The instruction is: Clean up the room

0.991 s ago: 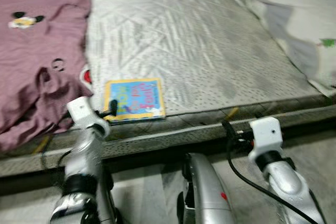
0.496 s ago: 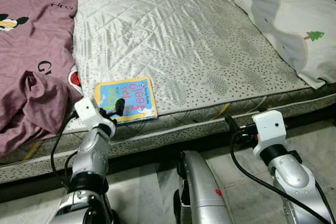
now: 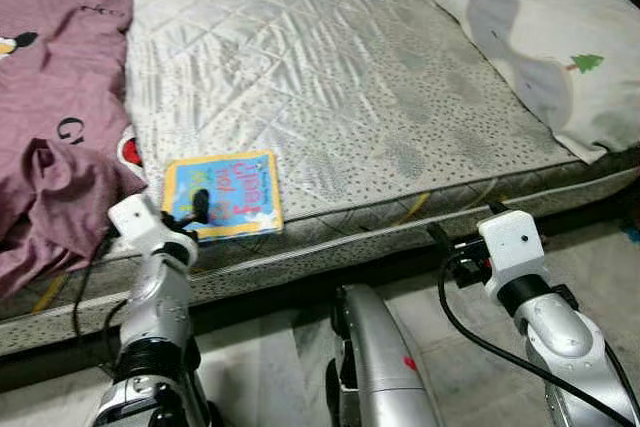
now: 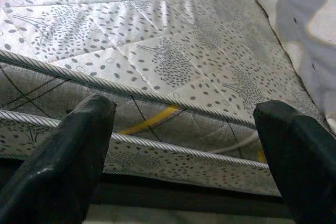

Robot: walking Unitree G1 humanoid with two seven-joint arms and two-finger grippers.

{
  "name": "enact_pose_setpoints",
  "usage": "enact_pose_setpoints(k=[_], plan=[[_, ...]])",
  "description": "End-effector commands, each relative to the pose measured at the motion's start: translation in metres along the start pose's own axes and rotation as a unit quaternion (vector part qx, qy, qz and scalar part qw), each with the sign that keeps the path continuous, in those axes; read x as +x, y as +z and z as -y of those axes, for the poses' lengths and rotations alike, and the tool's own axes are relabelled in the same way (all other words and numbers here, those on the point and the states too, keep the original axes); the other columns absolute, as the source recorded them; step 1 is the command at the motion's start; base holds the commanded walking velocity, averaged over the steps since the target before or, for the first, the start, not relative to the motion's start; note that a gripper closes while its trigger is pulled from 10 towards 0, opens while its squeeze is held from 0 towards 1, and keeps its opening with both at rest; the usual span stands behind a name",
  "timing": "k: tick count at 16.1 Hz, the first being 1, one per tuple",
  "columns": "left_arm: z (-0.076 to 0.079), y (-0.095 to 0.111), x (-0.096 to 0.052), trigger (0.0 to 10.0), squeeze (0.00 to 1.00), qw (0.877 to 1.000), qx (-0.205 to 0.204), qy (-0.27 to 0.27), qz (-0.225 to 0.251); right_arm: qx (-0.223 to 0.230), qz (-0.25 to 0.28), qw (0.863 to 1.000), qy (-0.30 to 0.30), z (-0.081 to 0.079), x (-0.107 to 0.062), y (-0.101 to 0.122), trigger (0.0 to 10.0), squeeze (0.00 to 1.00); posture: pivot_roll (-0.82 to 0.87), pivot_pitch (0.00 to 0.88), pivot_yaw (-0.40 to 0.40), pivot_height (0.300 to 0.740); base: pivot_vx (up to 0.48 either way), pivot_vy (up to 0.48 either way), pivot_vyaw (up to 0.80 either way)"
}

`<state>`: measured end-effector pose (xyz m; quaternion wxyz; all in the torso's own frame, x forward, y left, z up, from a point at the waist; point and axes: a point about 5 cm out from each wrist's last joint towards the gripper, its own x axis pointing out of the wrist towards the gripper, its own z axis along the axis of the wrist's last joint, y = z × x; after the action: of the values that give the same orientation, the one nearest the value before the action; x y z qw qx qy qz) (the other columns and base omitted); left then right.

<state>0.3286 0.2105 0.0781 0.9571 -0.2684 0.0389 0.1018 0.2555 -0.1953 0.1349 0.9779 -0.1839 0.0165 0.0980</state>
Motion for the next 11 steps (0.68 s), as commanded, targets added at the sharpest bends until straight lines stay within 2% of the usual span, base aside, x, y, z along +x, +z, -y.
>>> enact_pose_setpoints(k=[1,7,9,11], plan=[[-0.013,0.0,-0.006,10.0,0.0,1.0,0.003,0.029,0.003,-0.005,-0.003,1.0,0.005,0.001,-0.001,-0.002,10.0,0.0,-0.23,0.192,-0.103,0.514,0.0,0.0,0.0],[-0.024,0.014,-0.02,10.0,0.0,0.995,0.029,0.077,0.058,-0.006,0.004,1.0,0.02,-0.004,0.005,-0.002,10.0,0.0,-0.17,0.191,-0.109,0.514,0.0,0.0,0.0],[-0.029,0.003,-0.027,10.0,0.0,0.996,0.04,0.079,0.028,-0.001,0.009,1.0,0.03,-0.012,0.012,-0.001,10.0,0.0,-0.16,0.187,-0.112,0.514,0.0,0.0,0.0],[-0.034,-0.005,-0.024,10.0,0.0,0.996,0.041,0.082,0.003,-0.006,0.018,0.999,0.034,-0.013,0.015,0.003,10.0,0.0,-0.17,0.187,-0.113,0.514,0.0,0.0,0.0]])
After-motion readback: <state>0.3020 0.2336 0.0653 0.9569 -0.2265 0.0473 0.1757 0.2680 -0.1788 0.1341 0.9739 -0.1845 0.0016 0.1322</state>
